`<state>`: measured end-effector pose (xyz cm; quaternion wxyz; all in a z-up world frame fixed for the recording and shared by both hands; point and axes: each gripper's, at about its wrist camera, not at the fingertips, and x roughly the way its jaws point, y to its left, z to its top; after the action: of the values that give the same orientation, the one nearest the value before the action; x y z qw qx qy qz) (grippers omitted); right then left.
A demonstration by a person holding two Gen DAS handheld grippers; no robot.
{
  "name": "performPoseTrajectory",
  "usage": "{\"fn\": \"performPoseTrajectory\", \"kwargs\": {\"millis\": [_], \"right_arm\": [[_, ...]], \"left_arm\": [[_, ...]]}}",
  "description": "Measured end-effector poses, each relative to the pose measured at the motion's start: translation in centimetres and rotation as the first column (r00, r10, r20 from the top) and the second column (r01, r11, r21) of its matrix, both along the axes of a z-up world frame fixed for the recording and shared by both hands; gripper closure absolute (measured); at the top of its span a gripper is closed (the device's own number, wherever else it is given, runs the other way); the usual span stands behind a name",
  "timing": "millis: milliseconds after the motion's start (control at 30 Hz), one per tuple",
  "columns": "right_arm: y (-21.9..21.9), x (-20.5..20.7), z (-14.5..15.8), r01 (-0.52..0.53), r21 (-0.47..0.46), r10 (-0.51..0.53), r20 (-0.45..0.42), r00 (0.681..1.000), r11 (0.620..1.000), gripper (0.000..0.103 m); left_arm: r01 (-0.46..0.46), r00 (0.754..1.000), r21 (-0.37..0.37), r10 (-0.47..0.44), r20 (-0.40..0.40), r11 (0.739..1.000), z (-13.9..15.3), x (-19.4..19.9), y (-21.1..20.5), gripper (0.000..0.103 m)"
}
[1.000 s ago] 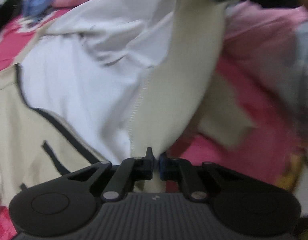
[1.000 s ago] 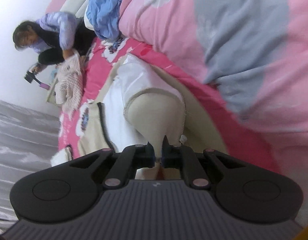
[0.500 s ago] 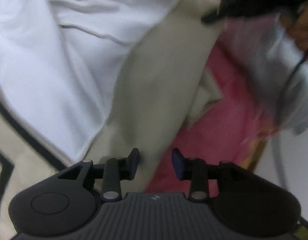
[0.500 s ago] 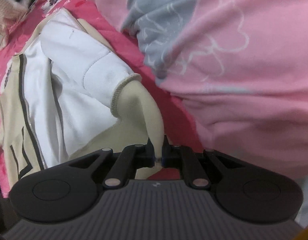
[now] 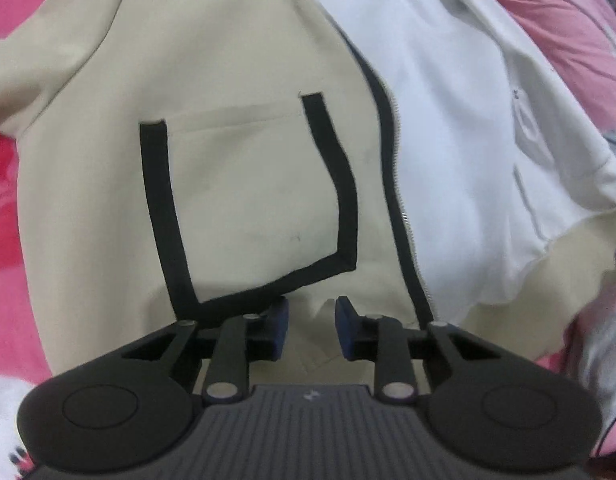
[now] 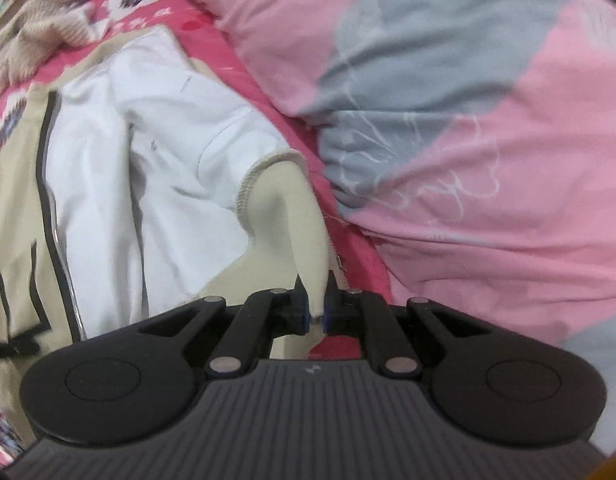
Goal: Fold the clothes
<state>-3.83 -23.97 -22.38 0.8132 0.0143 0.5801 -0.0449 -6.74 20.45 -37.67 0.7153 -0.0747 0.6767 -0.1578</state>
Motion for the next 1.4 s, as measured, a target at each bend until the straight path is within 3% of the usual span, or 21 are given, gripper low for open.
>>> {"fn": "performPoseTrajectory", "kwargs": {"millis": [133,267,400,500,533,600,633,667,800,833,867,933,1067,1133,1200,1233,1267,1300,1333,1367,1400], "right_arm": [[0.5,-1.2,0.6,0.054,-0.076,-0.060,-0.074,0.996,0.996,0.083],[2.1,-3.2,3.6,0.121,-0.034,-0.121,0.006,0.993,0.992,0.067],[5.5,-2.9,4.9,0.026,0.029,-0.028,0.081,0.996,0.999,0.063],[8.2,-1.7,4.6,-0.064,0.073,0.057,0.098,0.994,0.995,0.063],[8.8,-1.2,4.2,-0.087,0.089,0.078,0.100,0.992,0.992,0.063],[9.8,-0.2,3.2,-0.130,0.120,0.119,0.093,0.989,0.984,0.063],[10.0,0.4,2.6,-0.139,0.128,0.130,0.080,0.988,0.982,0.063],[10.2,1.0,2.0,-0.146,0.131,0.139,0.064,0.988,0.981,0.063],[9.4,3.7,1.7,-0.157,0.128,0.145,0.095,0.985,0.979,0.062],[8.8,4.7,1.6,-0.147,0.138,0.133,0.109,0.985,0.979,0.058],[8.1,6.0,1.2,-0.136,0.152,0.118,0.119,0.986,0.979,0.052],[7.1,8.5,0.4,-0.120,0.175,0.097,0.132,0.986,0.977,0.051],[5.5,14.5,-1.9,-0.111,0.208,0.085,0.132,0.988,0.972,0.044],[4.3,16.8,-3.7,-0.074,0.267,0.058,0.067,0.996,0.961,0.034],[2.9,17.9,-5.7,-0.004,0.352,0.022,-0.048,0.999,0.936,0.031],[2.4,18.0,-6.3,0.022,0.385,0.011,-0.083,0.997,0.923,0.033],[2.0,17.6,-6.3,0.016,0.397,0.014,-0.073,0.997,0.918,0.041],[2.1,17.1,-5.9,-0.013,0.384,0.030,-0.037,0.999,0.923,0.054],[2.2,16.5,-5.3,-0.041,0.363,0.044,0.000,0.999,0.931,0.091],[2.5,15.9,-4.6,-0.063,0.347,0.054,0.033,0.998,0.936,0.103],[2.7,15.2,-3.8,-0.084,0.343,0.063,0.072,0.995,0.935,0.103]], "left_arm": [[0.040,0.997,-0.027,-0.039,0.067,0.999,2.1,0.8,1.0,0.064],[0.022,0.984,-0.028,-0.016,0.175,0.999,4.5,2.0,2.0,0.063],[-0.062,0.956,0.046,0.046,0.289,0.997,5.0,5.7,4.8,0.062],[-0.180,0.935,0.131,0.128,0.331,0.975,3.8,9.0,7.8,0.062],[-0.216,0.931,0.166,0.152,0.331,0.962,3.0,10.1,8.9,0.059],[-0.263,0.950,0.267,0.200,0.242,0.927,0.2,11.8,11.3,0.060],[-0.285,0.953,0.294,0.236,0.192,0.913,-1.2,12.2,12.6,0.068],[-0.304,0.948,0.278,0.262,0.179,0.911,-1.4,12.2,13.6,0.067],[-0.300,0.945,0.309,0.238,0.223,0.902,1.3,11.5,12.8,0.052],[-0.304,0.942,0.315,0.235,0.240,0.899,2.0,11.2,12.4,0.052],[-0.312,0.938,0.305,0.241,0.250,0.900,2.7,10.8,11.8,0.052],[-0.327,0.930,0.275,0.257,0.262,0.904,4.0,10.2,10.7,0.052],[-0.291,0.934,0.186,0.236,0.270,0.938,5.0,11.0,5.8,0.052],[-0.250,0.941,0.137,0.207,0.266,0.958,5.0,11.5,2.8,0.052],[-0.191,0.951,0.084,0.164,0.261,0.978,4.7,12.7,-0.6,0.052],[-0.155,0.956,0.057,0.135,0.259,0.986,4.6,13.2,-2.5,0.052],[-0.116,0.960,0.034,0.103,0.260,0.993,4.4,13.6,-4.3,0.052],[-0.073,0.962,0.019,0.065,0.266,0.997,4.1,13.9,-6.2,0.052],[-0.039,0.961,0.011,0.034,0.273,0.999,3.9,14.3,-7.8,0.052],[-0.016,0.961,0.004,0.014,0.275,1.000,3.7,14.6,-8.9,0.052],[0.006,0.961,-0.002,-0.006,0.277,1.000,3.6,15.0,-10.0,0.053]]}}
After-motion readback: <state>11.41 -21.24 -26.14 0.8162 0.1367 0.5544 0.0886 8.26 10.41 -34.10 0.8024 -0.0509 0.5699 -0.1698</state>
